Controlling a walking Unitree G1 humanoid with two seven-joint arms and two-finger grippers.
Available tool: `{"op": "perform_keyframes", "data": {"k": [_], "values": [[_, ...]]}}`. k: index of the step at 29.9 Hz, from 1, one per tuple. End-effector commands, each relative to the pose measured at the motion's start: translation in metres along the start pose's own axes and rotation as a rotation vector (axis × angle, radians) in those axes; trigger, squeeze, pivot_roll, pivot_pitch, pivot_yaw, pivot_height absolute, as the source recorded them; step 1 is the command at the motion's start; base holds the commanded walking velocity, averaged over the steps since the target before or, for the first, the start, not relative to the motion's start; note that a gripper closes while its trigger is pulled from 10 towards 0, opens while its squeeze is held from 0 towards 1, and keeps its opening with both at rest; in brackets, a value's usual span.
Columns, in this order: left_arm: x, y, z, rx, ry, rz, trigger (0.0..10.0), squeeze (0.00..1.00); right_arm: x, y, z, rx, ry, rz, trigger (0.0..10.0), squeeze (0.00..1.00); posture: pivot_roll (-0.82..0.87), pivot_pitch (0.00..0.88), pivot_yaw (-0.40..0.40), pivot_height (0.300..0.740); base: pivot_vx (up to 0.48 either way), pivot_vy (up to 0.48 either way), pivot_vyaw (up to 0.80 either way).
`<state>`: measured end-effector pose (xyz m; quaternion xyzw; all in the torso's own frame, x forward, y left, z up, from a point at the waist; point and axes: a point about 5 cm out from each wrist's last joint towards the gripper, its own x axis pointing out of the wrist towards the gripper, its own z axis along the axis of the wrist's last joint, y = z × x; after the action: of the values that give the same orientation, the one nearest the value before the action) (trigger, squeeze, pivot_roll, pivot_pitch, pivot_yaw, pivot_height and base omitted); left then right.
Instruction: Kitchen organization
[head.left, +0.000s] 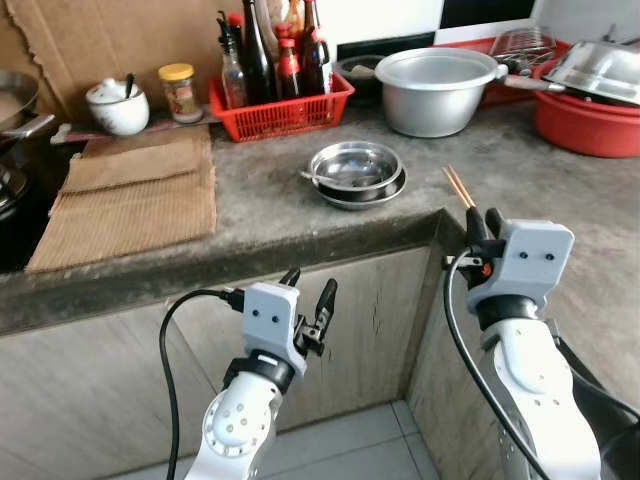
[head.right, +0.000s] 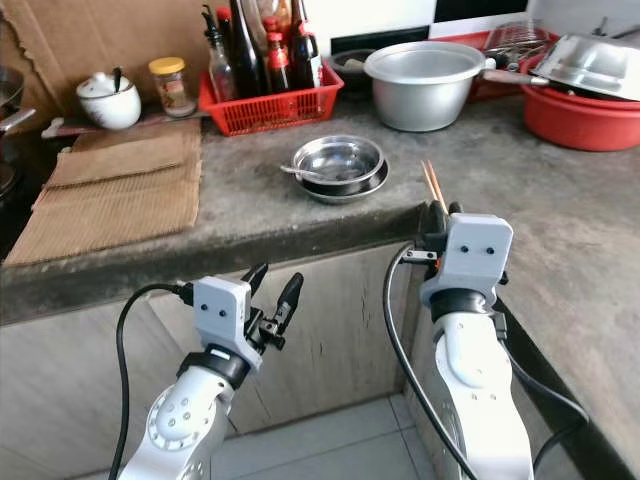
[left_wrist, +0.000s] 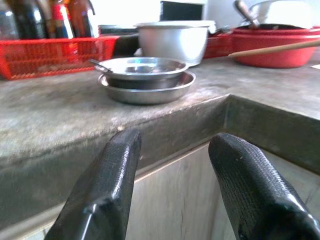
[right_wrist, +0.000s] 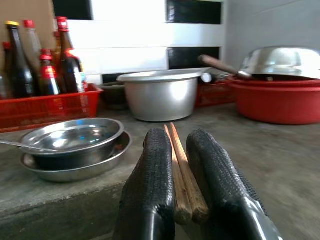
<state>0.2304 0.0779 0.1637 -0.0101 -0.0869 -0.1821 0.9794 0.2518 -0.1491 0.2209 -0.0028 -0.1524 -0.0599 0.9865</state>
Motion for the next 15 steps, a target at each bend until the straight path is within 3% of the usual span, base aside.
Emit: {"op": "perform_keyframes", "data": {"k": [1, 6, 15], "values": [[-0.0012, 0.0023, -0.0022, 0.01, 0.009, 0.006, 10.0, 0.0, -0.0006, 0.0002, -0.0027, -0.013, 0.015, 0.002, 0.0, 0.0, 0.09, 0.063, 0.006, 0.74, 0.0, 0.0, -0.79], [-0.0017, 0.0026, -0.0033, 0.011, 0.015, 0.006, 10.0, 0.0, -0.0007, -0.0006, -0.0029, -0.02, 0.016, -0.004, 0.0, 0.0, 0.08, 0.065, 0.009, 0.74, 0.0, 0.129, -0.79], [0.0007, 0.0022, -0.0025, -0.006, 0.011, 0.005, 10.0, 0.0, 0.0009, 0.0025, -0.0015, -0.018, 0.008, -0.007, 0.0, 0.0, 0.08, 0.066, 0.014, 0.74, 0.0, 0.432, -0.79]]}}
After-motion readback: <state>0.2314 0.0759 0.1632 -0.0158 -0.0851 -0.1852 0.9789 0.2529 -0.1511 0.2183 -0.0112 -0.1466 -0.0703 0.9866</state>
